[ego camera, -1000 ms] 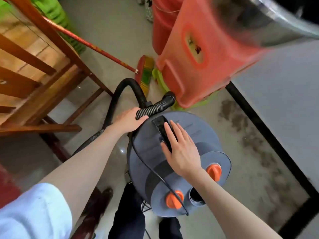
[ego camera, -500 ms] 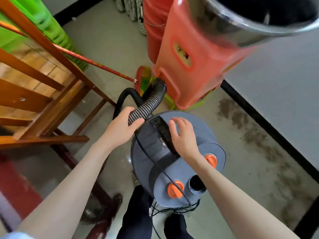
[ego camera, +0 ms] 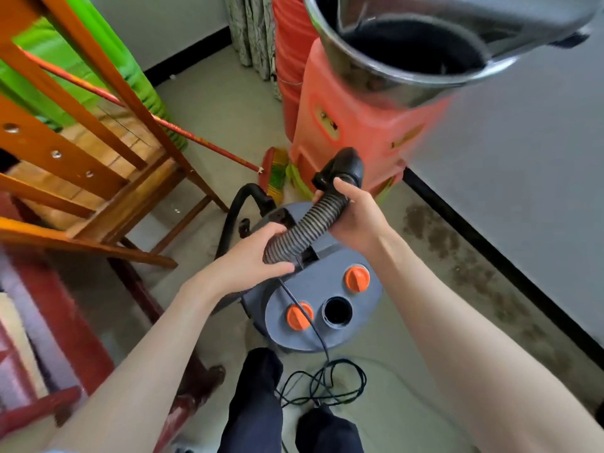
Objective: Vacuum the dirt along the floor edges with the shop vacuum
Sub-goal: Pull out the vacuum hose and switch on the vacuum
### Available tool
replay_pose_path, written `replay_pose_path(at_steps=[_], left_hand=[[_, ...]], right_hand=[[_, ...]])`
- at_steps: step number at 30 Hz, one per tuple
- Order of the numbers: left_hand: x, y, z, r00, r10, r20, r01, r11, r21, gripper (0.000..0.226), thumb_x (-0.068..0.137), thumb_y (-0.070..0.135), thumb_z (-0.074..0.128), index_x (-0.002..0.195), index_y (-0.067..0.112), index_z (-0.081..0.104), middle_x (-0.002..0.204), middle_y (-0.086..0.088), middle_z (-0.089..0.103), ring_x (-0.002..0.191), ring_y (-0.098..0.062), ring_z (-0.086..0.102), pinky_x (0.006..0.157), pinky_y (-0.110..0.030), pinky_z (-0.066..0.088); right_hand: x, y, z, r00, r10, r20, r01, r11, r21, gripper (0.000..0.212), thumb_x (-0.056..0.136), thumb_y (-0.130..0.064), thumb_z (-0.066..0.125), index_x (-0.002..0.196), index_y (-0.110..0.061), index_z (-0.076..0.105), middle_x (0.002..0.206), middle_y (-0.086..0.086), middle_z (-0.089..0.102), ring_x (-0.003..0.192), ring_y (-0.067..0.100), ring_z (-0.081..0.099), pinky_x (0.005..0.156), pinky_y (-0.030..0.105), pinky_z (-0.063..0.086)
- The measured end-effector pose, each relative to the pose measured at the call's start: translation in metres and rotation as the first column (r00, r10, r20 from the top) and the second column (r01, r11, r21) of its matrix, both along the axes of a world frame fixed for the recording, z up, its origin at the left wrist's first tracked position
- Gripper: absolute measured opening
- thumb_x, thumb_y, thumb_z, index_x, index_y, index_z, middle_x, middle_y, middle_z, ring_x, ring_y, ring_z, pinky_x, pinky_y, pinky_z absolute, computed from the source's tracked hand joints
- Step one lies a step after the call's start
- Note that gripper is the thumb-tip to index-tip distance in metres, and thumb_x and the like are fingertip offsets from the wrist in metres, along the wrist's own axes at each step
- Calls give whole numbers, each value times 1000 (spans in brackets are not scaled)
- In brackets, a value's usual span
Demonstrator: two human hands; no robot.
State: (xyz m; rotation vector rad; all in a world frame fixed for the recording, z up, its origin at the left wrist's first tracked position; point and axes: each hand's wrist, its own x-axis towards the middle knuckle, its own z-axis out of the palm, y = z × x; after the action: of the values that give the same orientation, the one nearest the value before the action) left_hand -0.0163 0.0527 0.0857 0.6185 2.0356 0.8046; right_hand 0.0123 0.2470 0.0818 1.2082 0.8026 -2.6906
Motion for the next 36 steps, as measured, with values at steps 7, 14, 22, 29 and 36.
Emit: replay_pose_path(at_steps=[7, 14, 22, 29, 36], left_hand=[[59, -8, 18, 999, 8, 37, -9, 999, 30, 52, 81, 29, 72, 122, 37, 40, 117, 18, 49, 106, 6, 49, 85, -17, 42], [111, -7, 29, 991, -42, 128, 41, 999, 12, 54, 78, 27, 69, 120, 48, 41, 110, 12, 58, 97, -15, 62, 86, -42, 51], [101, -13, 75, 808, 34, -588, -137, 982, -130, 42, 78, 20, 67, 115, 26, 49, 104, 3, 59, 97, -22, 56, 84, -39, 47], [73, 29, 120, 419, 115, -901, -224, 974, 20, 44, 71, 13, 72, 112, 15, 54, 101, -8, 59, 98, -32, 53, 84, -41, 40], [42, 42, 135, 546, 628, -555, -684, 717, 139, 71, 74, 34, 76, 132, 14, 40, 130, -15, 41, 118, -36, 41, 91, -45, 42]], right_hand=[[55, 13, 22, 999, 39, 0, -39, 999, -33, 54, 90, -60, 51, 110, -10, 52, 77, 10, 58, 68, 23, 59, 70, 35, 51], [111, 34, 51, 998, 51, -21, -49, 996, 70, 32, 91, -38, 56, 96, -6, 55, 76, 6, 55, 64, 18, 56, 62, 27, 49], [140, 41, 83, 976, -216, -42, 215, 976, -22, 18, 89, -21, 59, 81, -5, 64, 76, 9, 67, 76, 23, 64, 86, 35, 51], [140, 62, 144, 906, -423, 2, 423, 905, -51, 20, 91, -26, 56, 86, -7, 55, 69, 9, 65, 59, 22, 66, 45, 29, 54], [156, 94, 178, 821, -571, 1, 568, 816, -107, 34, 90, -28, 53, 104, 2, 57, 105, 18, 63, 99, 31, 62, 97, 45, 46]])
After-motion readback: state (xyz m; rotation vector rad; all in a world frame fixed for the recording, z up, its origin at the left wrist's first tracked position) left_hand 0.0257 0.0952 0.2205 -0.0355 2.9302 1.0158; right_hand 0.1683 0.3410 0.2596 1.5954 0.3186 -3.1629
